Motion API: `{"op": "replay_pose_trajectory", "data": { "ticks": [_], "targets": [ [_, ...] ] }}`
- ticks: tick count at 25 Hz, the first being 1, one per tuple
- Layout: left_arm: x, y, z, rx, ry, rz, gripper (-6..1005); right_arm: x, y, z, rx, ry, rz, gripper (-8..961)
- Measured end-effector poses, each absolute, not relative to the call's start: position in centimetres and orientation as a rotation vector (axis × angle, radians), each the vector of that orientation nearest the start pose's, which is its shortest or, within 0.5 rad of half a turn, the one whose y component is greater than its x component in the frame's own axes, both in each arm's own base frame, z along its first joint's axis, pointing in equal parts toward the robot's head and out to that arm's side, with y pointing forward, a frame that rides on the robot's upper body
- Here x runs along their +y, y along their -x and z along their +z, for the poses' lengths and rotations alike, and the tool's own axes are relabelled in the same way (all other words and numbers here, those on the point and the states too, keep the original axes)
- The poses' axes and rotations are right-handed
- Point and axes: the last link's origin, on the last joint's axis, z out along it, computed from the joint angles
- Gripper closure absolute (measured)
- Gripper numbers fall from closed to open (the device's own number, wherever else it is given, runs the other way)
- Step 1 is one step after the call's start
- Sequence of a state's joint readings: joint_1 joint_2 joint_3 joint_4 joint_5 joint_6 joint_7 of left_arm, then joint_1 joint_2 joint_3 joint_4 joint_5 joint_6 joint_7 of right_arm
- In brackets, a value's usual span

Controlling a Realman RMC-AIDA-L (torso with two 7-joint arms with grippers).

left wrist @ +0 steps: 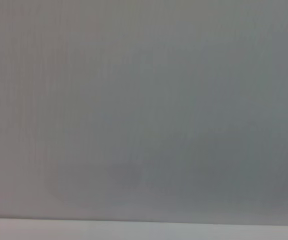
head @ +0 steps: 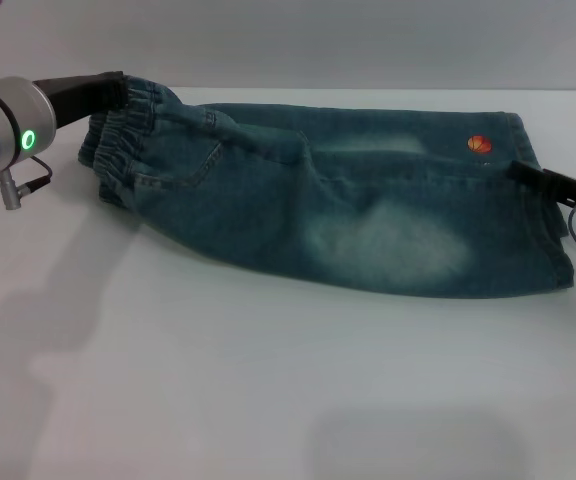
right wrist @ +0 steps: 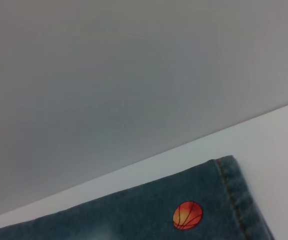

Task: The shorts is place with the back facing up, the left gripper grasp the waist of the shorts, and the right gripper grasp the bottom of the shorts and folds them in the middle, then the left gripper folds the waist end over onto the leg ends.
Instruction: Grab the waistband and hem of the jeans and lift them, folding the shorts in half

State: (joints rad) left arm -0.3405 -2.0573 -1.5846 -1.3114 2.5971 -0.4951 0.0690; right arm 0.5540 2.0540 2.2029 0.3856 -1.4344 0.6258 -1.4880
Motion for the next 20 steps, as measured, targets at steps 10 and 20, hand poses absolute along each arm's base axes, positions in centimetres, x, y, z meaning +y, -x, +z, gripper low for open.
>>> {"op": "replay_pose_trajectory", "data": {
  "ticks": [10, 20],
  "targets": [
    [40.6, 21.5, 2.7, -1.056, 1.834, -0.405, 931, 40.0, -33.2, -1.2, 1.363, 1.776, 0.606, 476],
    [40.8, 21.6, 2.9, -1.056, 1.825, -0.406, 930, 39.9, -32.8, -1.9, 1.351, 1.825, 0.575, 476]
  ]
}}
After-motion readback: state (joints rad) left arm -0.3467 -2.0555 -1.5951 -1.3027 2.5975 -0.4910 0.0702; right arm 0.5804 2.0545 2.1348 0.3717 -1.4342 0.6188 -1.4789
